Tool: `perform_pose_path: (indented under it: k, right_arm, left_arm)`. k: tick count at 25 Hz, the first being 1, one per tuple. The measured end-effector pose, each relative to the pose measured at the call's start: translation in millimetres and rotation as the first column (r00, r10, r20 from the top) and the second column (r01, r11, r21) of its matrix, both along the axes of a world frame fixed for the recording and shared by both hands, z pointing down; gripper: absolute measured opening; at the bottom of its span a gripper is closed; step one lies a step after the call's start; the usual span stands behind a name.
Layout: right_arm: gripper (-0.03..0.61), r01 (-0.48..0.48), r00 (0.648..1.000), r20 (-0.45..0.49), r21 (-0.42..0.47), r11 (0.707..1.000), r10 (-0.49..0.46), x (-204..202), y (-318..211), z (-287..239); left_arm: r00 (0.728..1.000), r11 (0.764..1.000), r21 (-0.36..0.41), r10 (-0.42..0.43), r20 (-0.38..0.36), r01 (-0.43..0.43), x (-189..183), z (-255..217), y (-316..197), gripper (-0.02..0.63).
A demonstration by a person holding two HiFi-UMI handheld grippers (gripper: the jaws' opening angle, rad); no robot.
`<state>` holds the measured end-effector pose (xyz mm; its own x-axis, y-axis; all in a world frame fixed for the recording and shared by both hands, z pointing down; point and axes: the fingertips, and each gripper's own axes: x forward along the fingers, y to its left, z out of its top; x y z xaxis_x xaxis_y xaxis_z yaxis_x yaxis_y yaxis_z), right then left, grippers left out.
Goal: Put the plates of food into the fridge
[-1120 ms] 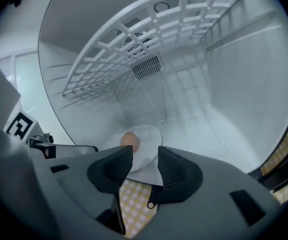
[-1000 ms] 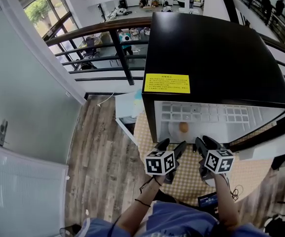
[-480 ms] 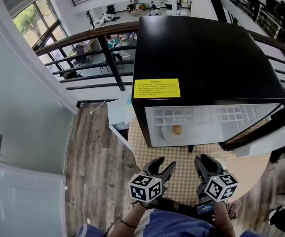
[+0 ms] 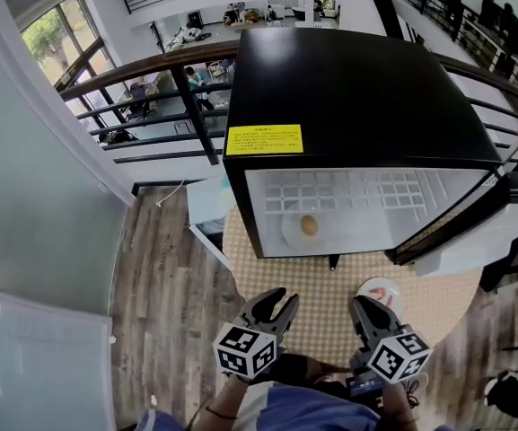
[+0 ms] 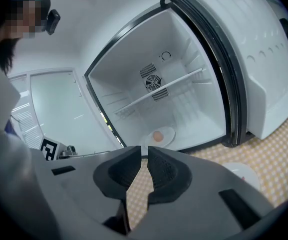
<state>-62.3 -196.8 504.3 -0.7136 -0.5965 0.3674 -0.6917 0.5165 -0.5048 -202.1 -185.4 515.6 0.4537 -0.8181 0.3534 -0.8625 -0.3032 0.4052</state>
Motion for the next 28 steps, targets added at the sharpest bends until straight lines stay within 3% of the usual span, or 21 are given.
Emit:
perform_pose_path:
  k: [7, 12, 18, 28]
  right_arm:
    - [0.041, 0.032, 0.999, -0.024, 0.016, 0.999, -0.032, 31, 51, -6]
    - [0.041, 0.047, 0.999, 0.006, 0.041, 0.998, -0.048, 58, 93, -18]
    - [0.041, 0.08, 0.997, -0.002, 0.056, 0.995, -0.08, 89, 149, -23]
    - [0.041, 0.183, 0.982, 0.032, 0.083, 0.98, -0.186, 92, 244, -25]
  left_arm:
    - [1.0, 0.999, 0.049, 0.006, 0.02, -0.007, 39, -23, 31, 0.101]
    - [1.0, 0.998, 0.062, 0.011, -0.021, -0.009, 79, -33, 71, 0.089]
    - [1.0, 0.997, 0.082, 0.01, -0.015, -0.008, 119, -41, 131, 0.089]
    - [1.0, 0.994, 0.106, -0.028, 0.004, 0.027, 145, -47, 235, 0.089]
